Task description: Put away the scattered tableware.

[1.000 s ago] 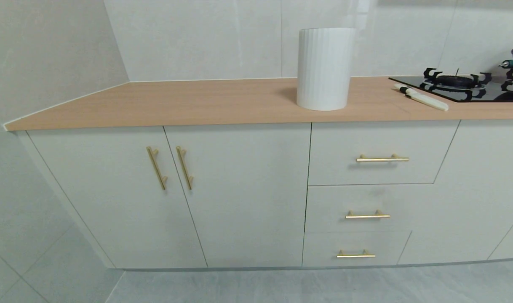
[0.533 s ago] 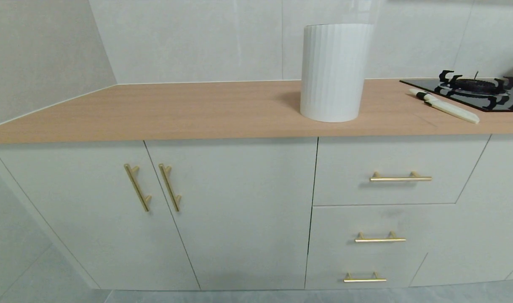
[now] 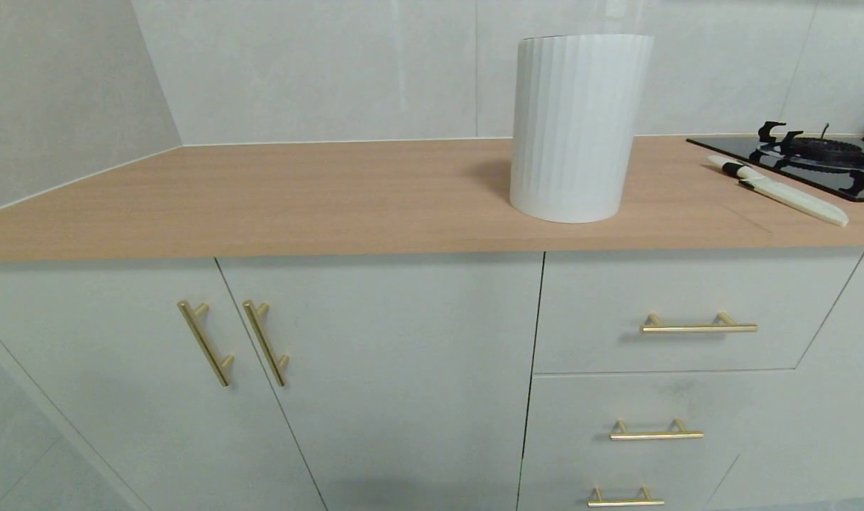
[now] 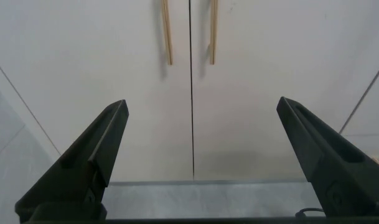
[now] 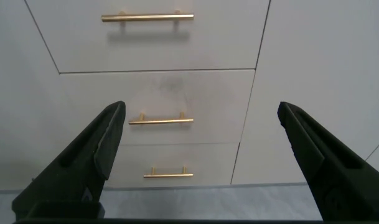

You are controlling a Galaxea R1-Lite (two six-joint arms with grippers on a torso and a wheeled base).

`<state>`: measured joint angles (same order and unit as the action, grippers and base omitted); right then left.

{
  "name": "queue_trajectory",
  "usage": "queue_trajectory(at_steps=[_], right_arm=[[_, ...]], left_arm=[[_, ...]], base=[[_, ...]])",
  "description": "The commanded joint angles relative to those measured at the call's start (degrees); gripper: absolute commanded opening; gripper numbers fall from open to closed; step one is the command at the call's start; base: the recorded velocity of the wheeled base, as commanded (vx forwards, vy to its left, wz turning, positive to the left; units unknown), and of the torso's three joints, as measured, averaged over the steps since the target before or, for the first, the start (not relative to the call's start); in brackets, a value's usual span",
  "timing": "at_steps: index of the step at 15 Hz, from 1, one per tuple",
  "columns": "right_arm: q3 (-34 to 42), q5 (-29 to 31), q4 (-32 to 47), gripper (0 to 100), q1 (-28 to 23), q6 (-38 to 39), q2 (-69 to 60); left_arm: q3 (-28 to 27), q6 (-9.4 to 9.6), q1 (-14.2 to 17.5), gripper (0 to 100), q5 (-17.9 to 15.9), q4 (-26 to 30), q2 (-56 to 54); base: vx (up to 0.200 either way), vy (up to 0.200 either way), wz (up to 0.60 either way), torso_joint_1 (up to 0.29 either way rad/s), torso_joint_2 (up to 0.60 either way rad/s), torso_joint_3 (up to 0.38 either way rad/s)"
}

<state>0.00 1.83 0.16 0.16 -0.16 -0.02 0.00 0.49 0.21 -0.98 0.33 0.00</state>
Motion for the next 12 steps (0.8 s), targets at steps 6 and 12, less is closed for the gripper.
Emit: queue_trajectory(at_steps=[6,12], right_arm=[[0.0,0.02,-0.07,100,0.02,0.07,0.11],[0.0,0.02,-0.07,100,0.02,-0.02,0.11]], left_arm=[[0.0,-0.05,0.06,100,0.01,0.02,0.0],[0.0,-0.05,0.06,100,0.01,0.02,0.0]], base=[[0.0,-0.133,0.0,0.002,0.0,0.002],[0.0,-0.167,0.0,-0.001,0.01,0.004]])
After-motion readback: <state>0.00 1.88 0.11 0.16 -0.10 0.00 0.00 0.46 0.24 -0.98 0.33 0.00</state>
